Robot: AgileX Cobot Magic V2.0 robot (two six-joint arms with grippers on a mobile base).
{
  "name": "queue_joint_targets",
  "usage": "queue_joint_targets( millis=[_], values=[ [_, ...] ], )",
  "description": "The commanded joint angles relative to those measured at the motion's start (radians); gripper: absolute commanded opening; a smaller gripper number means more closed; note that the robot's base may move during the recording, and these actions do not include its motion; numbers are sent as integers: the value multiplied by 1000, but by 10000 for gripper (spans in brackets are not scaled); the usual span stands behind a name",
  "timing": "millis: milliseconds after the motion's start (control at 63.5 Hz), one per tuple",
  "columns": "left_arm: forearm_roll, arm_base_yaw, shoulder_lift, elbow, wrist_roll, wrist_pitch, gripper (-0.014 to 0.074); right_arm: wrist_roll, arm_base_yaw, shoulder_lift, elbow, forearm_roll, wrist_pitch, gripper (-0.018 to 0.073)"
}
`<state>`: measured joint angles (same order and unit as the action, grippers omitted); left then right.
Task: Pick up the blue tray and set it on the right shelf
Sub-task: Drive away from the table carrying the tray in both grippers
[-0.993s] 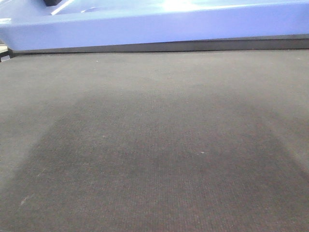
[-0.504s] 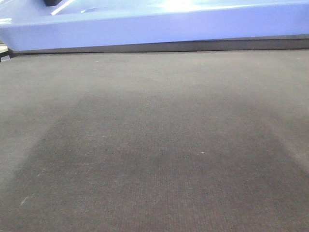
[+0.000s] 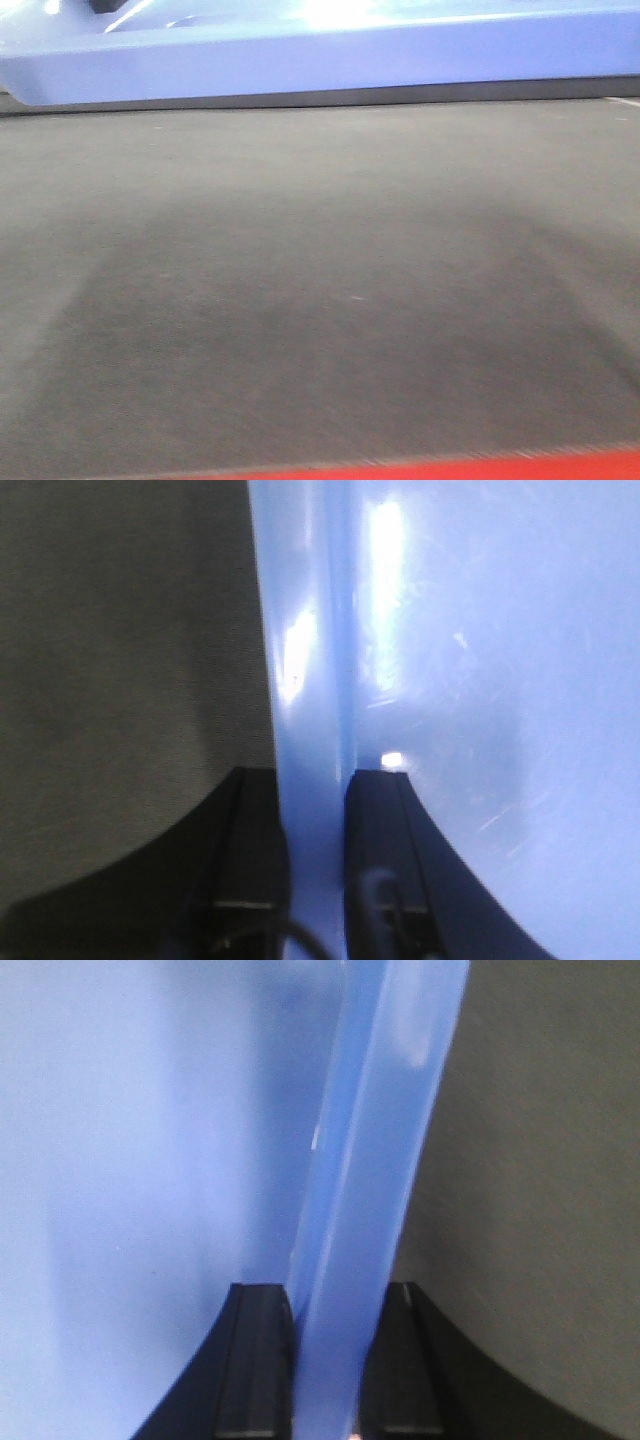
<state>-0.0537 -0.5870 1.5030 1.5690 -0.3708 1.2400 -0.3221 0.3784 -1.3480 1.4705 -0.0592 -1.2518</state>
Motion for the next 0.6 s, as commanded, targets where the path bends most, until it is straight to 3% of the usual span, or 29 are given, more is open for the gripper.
queue_joint_targets(
  millis=[0, 331, 583],
  values=[
    [0, -16, -36, 26, 41, 99, -48, 36, 3, 32, 29, 4, -6, 31],
    [64, -16, -36, 26, 41, 99, -48, 36, 2, 32, 29, 4, -6, 31],
    [66, -16, -36, 26, 41, 99, -48, 36, 2, 32, 29, 4, -6, 31]
  ],
)
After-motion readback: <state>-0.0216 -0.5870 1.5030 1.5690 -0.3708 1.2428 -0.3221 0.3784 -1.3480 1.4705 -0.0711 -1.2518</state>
